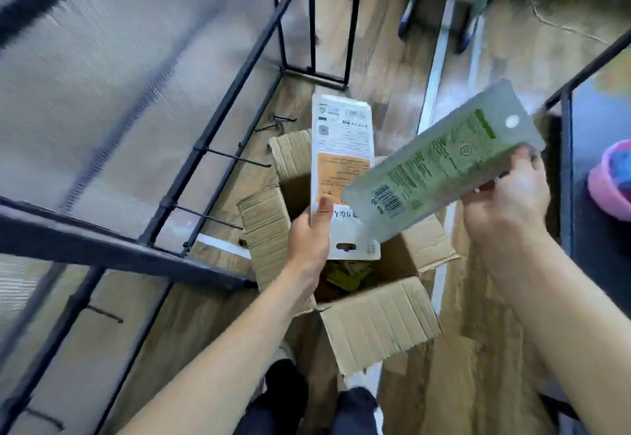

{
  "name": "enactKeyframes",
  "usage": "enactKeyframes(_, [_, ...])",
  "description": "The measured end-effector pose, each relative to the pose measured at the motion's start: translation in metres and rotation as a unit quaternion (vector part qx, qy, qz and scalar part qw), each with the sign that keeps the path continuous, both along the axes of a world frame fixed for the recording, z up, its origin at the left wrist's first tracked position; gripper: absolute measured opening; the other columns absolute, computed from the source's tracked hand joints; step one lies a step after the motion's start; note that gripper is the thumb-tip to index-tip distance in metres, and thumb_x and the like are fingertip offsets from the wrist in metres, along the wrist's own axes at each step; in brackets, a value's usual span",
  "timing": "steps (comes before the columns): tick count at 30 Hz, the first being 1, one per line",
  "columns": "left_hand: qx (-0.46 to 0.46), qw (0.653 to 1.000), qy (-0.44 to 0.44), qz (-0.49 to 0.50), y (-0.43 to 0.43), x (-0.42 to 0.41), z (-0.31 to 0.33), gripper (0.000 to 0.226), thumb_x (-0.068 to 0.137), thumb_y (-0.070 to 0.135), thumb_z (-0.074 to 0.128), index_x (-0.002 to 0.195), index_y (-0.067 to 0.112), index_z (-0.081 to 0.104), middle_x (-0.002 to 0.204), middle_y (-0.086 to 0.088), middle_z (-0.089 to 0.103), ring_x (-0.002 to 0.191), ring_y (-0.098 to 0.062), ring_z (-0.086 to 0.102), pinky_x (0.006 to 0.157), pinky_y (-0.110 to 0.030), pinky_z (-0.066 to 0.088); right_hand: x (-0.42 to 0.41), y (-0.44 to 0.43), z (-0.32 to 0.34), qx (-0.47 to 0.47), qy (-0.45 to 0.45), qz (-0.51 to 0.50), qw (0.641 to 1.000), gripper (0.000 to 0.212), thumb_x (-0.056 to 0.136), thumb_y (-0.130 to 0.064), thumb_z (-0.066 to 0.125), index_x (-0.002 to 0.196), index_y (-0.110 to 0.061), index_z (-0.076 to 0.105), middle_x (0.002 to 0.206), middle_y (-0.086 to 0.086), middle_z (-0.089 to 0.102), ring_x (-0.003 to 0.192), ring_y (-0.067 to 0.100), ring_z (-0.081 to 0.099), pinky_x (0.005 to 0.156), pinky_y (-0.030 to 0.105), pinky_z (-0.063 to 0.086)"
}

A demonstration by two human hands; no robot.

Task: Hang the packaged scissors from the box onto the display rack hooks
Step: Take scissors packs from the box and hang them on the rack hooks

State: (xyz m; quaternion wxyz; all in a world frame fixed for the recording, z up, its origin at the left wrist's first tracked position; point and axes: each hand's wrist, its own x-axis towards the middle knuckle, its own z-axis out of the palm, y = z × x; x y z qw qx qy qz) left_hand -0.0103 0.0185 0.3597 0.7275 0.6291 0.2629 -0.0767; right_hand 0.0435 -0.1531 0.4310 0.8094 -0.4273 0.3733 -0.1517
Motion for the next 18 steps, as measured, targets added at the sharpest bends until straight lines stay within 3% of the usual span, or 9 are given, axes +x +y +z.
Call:
enactKeyframes(3, [-0.01, 0.997, -0.08, -0.019, 0.006, -0.016, 0.064, 0.04, 0.071, 0.056, 0.059, 0.083, 0.018, 0.062, 0.069, 0.011, 0.068, 0.066, -0.002, 0.063, 0.056, -0.013, 0.049, -0.003, 0.014, 0.04, 0.038, -0.009, 0.033, 0.999, 0.016, 0.099, -0.023, 0.04, 0.091, -0.024, 0.054, 0.096, -0.006, 0.059, 0.094, 0.013, 0.057, 0.072, 0.028, 0.051])
enactKeyframes(6, [-0.011, 0.99, -0.142, -0.02, 0.007, -0.036, 0.12, 0.009, 0.079, 0.016, 0.067, 0.087, 0.018, 0.064, 0.067, 0.017, 0.07, 0.062, 0.004, 0.064, 0.052, -0.011, 0.048, -0.01, 0.037, 0.081, 0.083, -0.029, 0.12, 0.989, 0.014, 0.097, -0.018, 0.045, 0.093, -0.019, 0.058, 0.089, -0.004, 0.062, 0.08, 0.011, 0.062, 0.056, 0.022, 0.052])
enactKeyframes(7, [-0.001, 0.987, -0.157, -0.01, 0.006, -0.044, 0.136, 0.014, 0.08, 0.009, 0.066, 0.091, 0.018, 0.065, 0.071, 0.018, 0.071, 0.066, 0.003, 0.065, 0.056, -0.012, 0.05, -0.016, 0.046, 0.095, 0.087, -0.041, 0.16, 0.982, 0.015, 0.096, -0.012, 0.045, 0.09, -0.017, 0.057, 0.082, -0.003, 0.062, 0.071, 0.01, 0.062, 0.052, 0.019, 0.051])
enactKeyframes(10, [0.045, 0.977, -0.199, 0.059, 0.006, -0.075, 0.182, 0.019, 0.079, 0.014, 0.071, 0.083, 0.032, 0.069, 0.078, 0.02, 0.072, 0.078, -0.002, 0.068, 0.068, -0.021, 0.055, -0.044, 0.072, 0.142, 0.064, -0.072, 0.308, 0.947, 0.012, 0.091, -0.003, 0.047, 0.098, -0.011, 0.054, 0.076, 0.0, 0.062, 0.055, 0.007, 0.063, 0.05, 0.019, 0.049])
enactKeyframes(14, [0.051, 0.958, -0.234, 0.156, 0.009, -0.125, 0.237, 0.014, 0.079, 0.026, 0.067, 0.089, 0.035, 0.067, 0.09, 0.017, 0.072, 0.089, -0.004, 0.068, 0.071, -0.023, 0.055, -0.097, 0.095, 0.195, -0.032, -0.136, 0.469, 0.872, 0.048, 0.08, -0.014, 0.064, 0.124, -0.01, 0.046, 0.104, 0.003, 0.066, 0.086, 0.015, 0.065, 0.066, 0.025, 0.051])
enactKeyframes(18, [-0.003, 0.941, -0.274, 0.198, 0.025, -0.184, 0.285, 0.021, 0.081, 0.027, 0.064, 0.1, 0.032, 0.069, 0.105, 0.003, 0.072, 0.101, -0.018, 0.066, 0.086, -0.044, 0.052, -0.155, 0.117, 0.243, -0.03, -0.234, 0.573, 0.785, 0.055, 0.078, -0.004, 0.065, 0.127, -0.016, 0.044, 0.114, 0.009, 0.067, 0.105, 0.028, 0.064, 0.087, 0.041, 0.054])
